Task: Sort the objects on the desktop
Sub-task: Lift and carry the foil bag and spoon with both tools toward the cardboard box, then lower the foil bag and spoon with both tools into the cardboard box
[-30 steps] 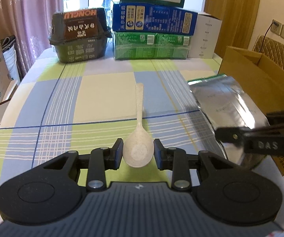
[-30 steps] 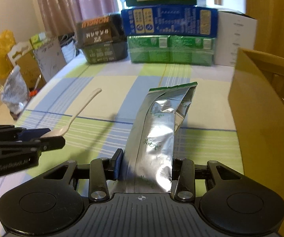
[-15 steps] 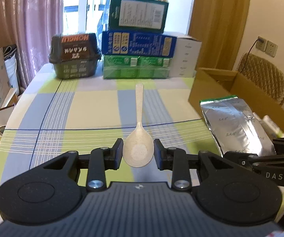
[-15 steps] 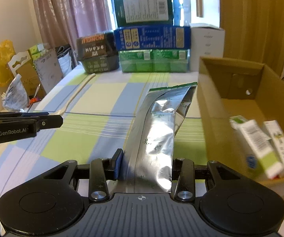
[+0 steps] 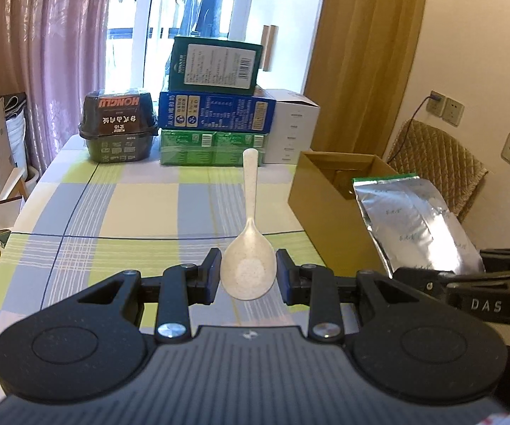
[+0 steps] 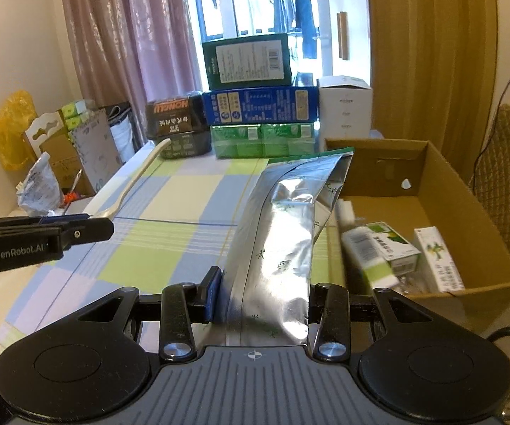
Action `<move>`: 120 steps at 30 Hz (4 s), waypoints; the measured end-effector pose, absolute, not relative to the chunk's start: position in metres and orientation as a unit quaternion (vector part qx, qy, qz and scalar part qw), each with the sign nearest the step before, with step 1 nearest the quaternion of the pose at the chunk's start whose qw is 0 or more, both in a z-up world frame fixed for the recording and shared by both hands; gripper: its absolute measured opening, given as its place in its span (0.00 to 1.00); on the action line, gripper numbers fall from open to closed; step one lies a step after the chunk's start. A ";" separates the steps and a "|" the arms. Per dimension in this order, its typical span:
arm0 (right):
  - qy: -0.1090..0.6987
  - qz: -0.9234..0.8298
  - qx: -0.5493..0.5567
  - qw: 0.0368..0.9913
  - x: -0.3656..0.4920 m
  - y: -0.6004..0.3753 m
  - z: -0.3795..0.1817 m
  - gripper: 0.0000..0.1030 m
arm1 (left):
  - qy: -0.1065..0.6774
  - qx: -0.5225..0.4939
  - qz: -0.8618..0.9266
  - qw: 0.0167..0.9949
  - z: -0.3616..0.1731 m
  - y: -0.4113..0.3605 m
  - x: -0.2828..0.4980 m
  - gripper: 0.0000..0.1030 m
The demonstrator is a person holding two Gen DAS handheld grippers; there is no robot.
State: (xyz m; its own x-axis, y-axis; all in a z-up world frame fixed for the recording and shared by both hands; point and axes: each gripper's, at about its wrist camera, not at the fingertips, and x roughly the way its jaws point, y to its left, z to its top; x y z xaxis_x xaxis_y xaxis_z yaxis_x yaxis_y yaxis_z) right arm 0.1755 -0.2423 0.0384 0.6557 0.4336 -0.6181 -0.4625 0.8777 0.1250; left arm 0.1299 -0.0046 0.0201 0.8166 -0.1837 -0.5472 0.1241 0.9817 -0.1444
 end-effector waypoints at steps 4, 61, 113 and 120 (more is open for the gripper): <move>0.327 0.240 -0.019 0.914 0.164 -0.265 0.049 0.37 | 0.291 -0.046 -0.093 0.951 0.026 -0.022 0.115 0.27; 0.331 0.154 -0.005 0.931 0.181 -0.413 0.047 0.37 | 0.320 0.000 -0.168 0.932 0.018 -0.178 0.138 0.27; 0.359 0.205 -0.069 0.908 0.297 -0.398 0.042 0.37 | 0.347 -0.013 -0.156 0.925 0.006 -0.221 0.248 0.27; 0.363 0.205 -0.078 0.906 0.306 -0.395 0.041 0.37 | 0.354 -0.026 -0.155 0.922 0.001 -0.219 0.260 0.27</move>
State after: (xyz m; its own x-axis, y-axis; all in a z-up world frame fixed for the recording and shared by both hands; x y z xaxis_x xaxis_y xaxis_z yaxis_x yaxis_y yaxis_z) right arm 0.3056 -0.3954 0.0406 0.6529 0.3150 -0.6888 -0.4279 0.9038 0.0077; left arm 0.2603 -0.2187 0.0009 0.7009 -0.3034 -0.6455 0.2670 0.9508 -0.1570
